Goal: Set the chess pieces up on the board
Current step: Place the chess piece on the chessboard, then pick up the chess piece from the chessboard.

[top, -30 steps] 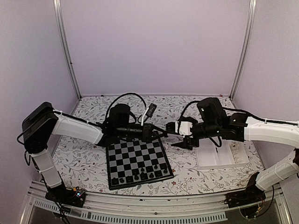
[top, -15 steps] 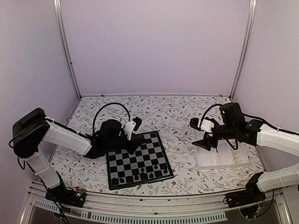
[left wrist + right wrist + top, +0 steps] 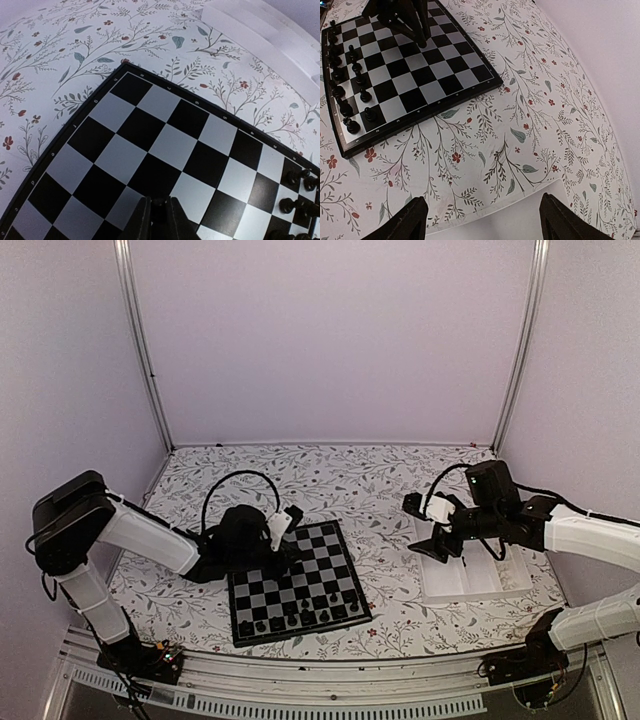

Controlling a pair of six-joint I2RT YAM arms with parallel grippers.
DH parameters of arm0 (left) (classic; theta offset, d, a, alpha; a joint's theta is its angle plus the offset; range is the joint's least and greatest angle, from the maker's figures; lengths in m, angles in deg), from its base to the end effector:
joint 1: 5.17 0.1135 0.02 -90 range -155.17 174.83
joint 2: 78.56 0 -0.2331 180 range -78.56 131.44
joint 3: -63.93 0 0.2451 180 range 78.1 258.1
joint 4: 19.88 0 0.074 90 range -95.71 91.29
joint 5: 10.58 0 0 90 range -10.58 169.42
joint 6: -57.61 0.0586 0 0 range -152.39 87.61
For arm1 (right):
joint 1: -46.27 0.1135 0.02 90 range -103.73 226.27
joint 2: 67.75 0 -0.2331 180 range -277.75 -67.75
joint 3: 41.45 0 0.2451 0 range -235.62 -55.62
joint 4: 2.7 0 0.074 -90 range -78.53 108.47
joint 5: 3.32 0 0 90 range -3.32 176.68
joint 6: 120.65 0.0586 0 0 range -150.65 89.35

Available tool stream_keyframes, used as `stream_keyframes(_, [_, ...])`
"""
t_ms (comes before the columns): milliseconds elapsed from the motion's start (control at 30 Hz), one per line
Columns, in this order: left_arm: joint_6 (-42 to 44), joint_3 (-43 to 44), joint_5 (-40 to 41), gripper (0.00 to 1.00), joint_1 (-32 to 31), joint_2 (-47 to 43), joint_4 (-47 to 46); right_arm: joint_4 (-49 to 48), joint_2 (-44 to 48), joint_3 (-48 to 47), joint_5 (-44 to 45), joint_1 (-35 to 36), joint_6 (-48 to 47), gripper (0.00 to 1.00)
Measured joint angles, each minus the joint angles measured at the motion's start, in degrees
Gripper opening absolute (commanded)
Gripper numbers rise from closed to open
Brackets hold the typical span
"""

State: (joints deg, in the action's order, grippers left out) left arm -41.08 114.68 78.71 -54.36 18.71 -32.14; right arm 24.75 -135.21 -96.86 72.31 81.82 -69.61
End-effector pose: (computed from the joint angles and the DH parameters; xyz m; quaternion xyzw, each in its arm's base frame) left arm 0.2136 -0.2485 0.0922 0.3087 0.8284 -0.2310 0.4064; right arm 0.2122 0.1695 0.1944 -0.5857 0.6819 0.1005 0.4264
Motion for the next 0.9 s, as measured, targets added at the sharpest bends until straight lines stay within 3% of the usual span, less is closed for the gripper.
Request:
stream_keyframes(100, [-0.2,0.0,-0.2,0.31,-0.1,0.0,0.9,0.0,-0.2,0.0,0.0,0.0,0.0,0.81])
stream_keyframes(267, [-1.3,0.0,-0.5,0.36,-0.2,-0.3,3.1,0.0,-0.2,0.0,-0.6,0.0,0.0,0.81])
stream_keyframes(633, [-3.9,5.7,-1.0,0.35,-0.2,-0.6,13.4,0.0,-0.2,0.1,-1.3,0.0,0.0,0.81])
stream_keyframes(900, [-5.0,9.6,0.0,0.22,-0.2,1.9,17.2,0.0,-0.2,0.1,-1.5,0.0,0.0,0.81])
